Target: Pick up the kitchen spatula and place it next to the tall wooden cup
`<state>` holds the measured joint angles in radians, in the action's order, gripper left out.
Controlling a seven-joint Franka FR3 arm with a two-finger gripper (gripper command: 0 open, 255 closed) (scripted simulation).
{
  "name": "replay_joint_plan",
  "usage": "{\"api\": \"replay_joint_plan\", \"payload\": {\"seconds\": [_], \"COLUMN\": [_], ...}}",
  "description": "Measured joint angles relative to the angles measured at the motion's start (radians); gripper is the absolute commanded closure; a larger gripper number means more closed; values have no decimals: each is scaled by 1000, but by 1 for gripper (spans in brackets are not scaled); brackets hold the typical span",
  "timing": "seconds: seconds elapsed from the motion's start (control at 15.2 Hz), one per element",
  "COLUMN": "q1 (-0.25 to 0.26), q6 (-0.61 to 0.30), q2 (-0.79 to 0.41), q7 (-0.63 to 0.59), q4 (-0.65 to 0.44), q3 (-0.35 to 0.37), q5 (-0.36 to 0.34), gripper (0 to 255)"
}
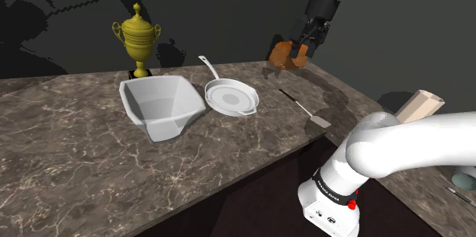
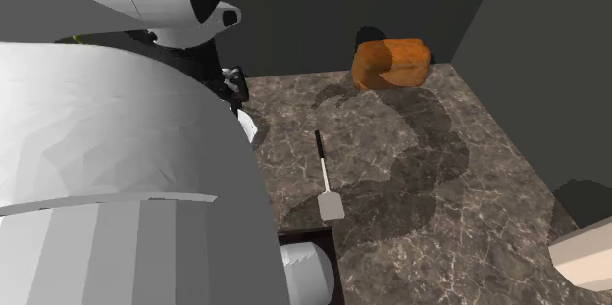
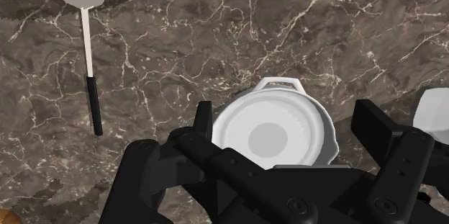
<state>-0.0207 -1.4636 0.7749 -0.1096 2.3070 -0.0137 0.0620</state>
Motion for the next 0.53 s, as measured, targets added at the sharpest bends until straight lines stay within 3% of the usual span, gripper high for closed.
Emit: {"api": "replay_joint_plan", "payload": {"seconds": [0.2,0.53], "q1": [-8,-50], "q6": [-24,-140], "q2": [16,69], "q7": [14,83], "q4": [34,180], "q3": [-13,-82], "q5": [-14,-85], "gripper": [0,0]}}
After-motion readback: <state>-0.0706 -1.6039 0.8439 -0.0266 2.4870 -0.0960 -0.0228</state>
